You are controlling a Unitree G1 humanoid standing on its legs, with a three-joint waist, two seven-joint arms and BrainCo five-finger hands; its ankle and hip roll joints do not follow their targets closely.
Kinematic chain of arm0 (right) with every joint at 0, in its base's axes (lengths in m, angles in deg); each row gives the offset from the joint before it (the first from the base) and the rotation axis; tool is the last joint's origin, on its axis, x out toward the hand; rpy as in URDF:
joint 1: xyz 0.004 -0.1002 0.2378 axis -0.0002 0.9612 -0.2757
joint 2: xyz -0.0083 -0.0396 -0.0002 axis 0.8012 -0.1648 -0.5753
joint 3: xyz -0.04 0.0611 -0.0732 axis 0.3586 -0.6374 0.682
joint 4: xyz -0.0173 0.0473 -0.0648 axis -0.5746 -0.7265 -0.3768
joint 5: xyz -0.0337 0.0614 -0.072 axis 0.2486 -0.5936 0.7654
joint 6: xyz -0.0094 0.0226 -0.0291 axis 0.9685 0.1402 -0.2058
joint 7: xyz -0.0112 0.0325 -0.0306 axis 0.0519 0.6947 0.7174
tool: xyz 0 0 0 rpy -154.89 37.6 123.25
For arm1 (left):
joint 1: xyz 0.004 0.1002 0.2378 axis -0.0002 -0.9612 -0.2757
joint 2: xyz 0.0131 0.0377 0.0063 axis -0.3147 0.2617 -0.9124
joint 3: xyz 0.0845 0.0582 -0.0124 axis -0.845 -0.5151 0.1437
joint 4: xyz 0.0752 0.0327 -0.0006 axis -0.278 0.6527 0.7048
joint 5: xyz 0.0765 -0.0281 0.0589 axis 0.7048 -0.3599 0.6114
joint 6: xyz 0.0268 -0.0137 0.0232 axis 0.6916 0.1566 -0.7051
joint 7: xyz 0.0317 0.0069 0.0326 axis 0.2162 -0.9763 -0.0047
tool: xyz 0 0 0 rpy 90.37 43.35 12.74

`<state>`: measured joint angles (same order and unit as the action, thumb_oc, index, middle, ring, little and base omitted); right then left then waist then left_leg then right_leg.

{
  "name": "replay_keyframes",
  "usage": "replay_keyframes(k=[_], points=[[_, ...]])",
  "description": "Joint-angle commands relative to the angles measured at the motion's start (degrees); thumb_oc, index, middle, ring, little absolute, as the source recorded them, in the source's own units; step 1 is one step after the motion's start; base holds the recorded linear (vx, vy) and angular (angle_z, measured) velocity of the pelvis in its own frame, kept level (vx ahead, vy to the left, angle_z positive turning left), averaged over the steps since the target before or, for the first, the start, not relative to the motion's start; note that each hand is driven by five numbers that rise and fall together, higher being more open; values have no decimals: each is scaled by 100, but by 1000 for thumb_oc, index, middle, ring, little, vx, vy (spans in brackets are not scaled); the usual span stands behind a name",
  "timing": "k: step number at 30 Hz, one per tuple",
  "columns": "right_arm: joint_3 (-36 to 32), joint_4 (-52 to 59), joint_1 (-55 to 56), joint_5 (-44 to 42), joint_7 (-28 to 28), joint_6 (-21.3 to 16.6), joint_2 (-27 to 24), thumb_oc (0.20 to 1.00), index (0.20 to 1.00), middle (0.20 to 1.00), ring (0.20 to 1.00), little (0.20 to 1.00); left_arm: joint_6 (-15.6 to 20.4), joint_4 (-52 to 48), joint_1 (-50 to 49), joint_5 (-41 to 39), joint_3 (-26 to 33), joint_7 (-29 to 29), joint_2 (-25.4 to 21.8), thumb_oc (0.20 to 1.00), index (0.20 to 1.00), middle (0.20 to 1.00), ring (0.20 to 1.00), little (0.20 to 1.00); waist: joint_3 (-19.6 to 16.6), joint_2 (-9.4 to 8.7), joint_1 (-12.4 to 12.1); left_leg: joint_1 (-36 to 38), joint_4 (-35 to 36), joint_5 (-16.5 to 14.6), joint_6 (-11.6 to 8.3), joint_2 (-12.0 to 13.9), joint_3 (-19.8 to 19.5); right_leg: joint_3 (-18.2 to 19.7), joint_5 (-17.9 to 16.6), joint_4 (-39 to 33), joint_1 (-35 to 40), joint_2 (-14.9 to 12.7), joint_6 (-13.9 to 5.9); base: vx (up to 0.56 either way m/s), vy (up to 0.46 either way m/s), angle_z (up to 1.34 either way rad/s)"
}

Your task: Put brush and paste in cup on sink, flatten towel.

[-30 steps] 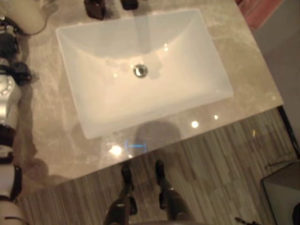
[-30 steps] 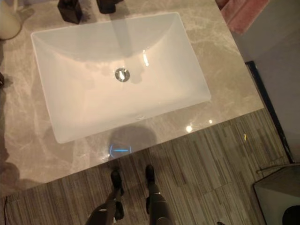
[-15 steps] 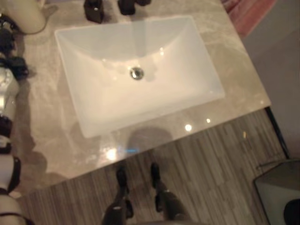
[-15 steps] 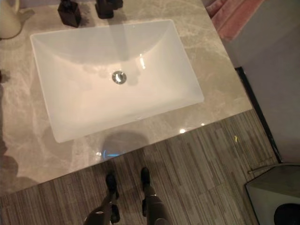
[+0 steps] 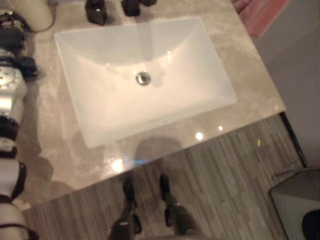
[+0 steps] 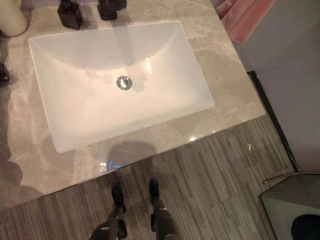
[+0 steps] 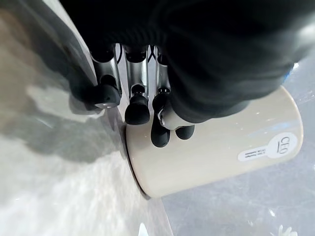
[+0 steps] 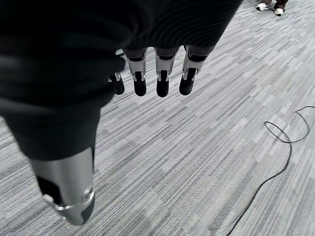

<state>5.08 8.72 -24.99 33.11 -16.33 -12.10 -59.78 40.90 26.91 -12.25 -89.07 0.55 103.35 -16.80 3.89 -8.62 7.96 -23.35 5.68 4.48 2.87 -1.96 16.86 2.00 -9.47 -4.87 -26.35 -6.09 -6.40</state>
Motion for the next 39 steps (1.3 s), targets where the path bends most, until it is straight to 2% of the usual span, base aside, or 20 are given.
replay_keyframes(k=[1, 14, 22, 33, 39], points=[[-144, -209, -41, -230, 137, 45, -485, 1000, 1000, 1000, 1000, 1000, 281, 185, 772, 25, 62, 9, 62, 200, 200, 200, 200, 200, 53, 437, 33, -16, -68, -270, -192, 182, -979, -288, -89, -13, 733, -166, -438, 0, 0, 0], [-59, -139, -150, -281, 197, 8, -473, 1000, 1000, 1000, 1000, 1000, 294, 438, 971, -20, -129, -41, 354, 200, 200, 200, 200, 200, 66, 348, 102, -121, -68, -207, -219, 255, -890, -284, -66, -13, 577, -113, -432, -3, -5, -1], [11, -78, -159, -271, 196, 6, -447, 1000, 1000, 1000, 1000, 1000, 276, 593, 1039, 29, -181, -48, 397, 200, 200, 200, 200, 200, 80, 352, 99, -95, -68, -181, -239, 276, -880, -287, -8, -13, 581, -97, -409, -9, -19, -4], [124, 17, -96, -20, 107, 14, -464, 1000, 1000, 1000, 1000, 1000, 199, 62, 284, 312, 103, -200, 423, 200, 200, 200, 200, 200, -27, 473, -45, 291, -68, -208, -275, 232, -1064, -484, 282, -13, 1059, -111, -270, -7, -32, 8], [101, -12, 10, 155, 73, 37, -382, 1000, 1000, 1000, 1000, 1000, 251, -402, -320, 421, 497, -196, 344, 200, 200, 200, 200, 200, -78, 510, -127, 599, -68, -256, -297, 197, -1127, -621, 389, -13, 1433, -121, -228, -24, -26, 15]])
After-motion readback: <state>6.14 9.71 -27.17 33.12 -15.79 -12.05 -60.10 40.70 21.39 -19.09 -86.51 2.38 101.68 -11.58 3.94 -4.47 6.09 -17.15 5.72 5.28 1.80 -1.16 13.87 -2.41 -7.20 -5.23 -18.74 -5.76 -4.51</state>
